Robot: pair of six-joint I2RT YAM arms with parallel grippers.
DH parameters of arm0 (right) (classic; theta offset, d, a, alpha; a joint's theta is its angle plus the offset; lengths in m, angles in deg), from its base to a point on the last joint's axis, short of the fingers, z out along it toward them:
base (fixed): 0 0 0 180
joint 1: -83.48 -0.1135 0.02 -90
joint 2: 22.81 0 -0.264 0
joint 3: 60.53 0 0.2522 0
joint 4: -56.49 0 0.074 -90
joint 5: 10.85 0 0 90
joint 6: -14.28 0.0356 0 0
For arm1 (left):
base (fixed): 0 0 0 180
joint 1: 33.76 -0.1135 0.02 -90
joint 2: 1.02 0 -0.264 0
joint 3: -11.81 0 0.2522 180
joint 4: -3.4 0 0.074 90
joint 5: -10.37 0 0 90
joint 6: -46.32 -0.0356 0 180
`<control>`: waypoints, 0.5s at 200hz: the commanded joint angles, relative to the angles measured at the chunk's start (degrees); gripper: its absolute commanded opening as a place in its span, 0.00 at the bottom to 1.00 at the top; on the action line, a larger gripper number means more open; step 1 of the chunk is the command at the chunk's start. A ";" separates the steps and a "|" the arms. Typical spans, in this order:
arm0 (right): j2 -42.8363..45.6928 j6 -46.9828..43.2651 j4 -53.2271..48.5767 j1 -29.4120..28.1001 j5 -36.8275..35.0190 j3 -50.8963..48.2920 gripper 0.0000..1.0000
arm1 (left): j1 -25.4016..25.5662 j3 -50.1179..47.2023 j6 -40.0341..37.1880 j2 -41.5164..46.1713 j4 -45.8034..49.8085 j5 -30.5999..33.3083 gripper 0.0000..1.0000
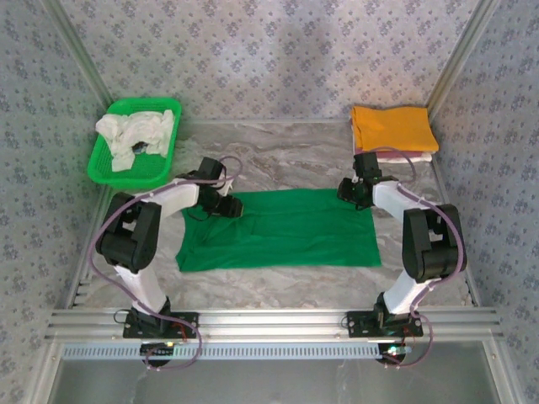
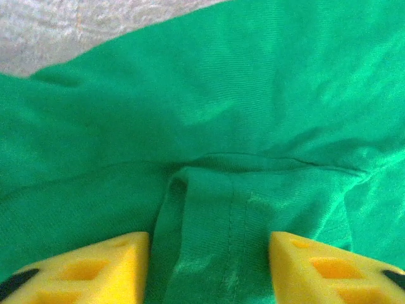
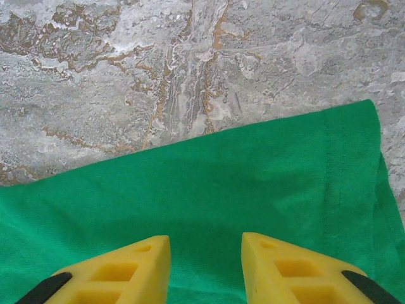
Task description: Fold and stack the t-shirts
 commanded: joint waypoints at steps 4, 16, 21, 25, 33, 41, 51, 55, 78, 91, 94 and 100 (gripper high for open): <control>-0.52 0.72 0.04 0.54 -0.52 -0.13 0.37 | 0.26 -0.12 0.41 1.01 0.66 -0.87 0.32; -0.53 0.82 0.11 0.76 -0.50 -0.30 0.37 | 0.56 -0.27 0.65 2.04 1.13 -0.49 0.23; -0.47 0.81 0.12 0.89 -0.56 -0.45 0.37 | 0.73 -0.45 0.66 2.62 1.14 -0.25 0.23; -0.48 0.85 0.08 0.91 -0.58 -0.49 0.37 | 0.85 -0.63 0.72 3.19 1.15 -0.04 0.22; -0.41 0.81 -0.04 0.93 -0.93 -0.56 0.37 | 1.04 -0.98 0.79 4.27 1.23 0.33 0.14; -0.45 0.80 -0.17 1.08 -1.02 -0.53 0.37 | 1.12 -1.17 1.03 5.18 1.49 0.43 0.06; -0.46 0.72 -0.30 1.10 -1.04 -0.57 0.37 | 1.38 -1.16 1.26 6.21 2.22 0.63 0.01; -0.41 0.69 -0.38 1.11 -1.04 -0.52 0.37 | 1.63 -1.24 1.24 6.65 2.48 0.84 0.01; -0.30 0.55 -0.64 1.18 -1.27 -0.55 0.37 | 3.26 -2.41 1.65 9.10 3.29 3.23 0.00; -0.27 0.52 -0.87 1.21 -1.49 -0.62 0.37 | 4.22 -3.12 2.00 10.14 3.93 4.14 0.00; -0.31 0.53 -0.87 1.20 -1.52 -0.65 0.37 | 4.47 -3.25 2.08 10.37 4.02 4.37 0.00; -0.30 0.50 -0.85 1.27 -1.38 -0.66 0.37 | 5.01 -3.66 2.16 10.75 4.33 5.01 0.00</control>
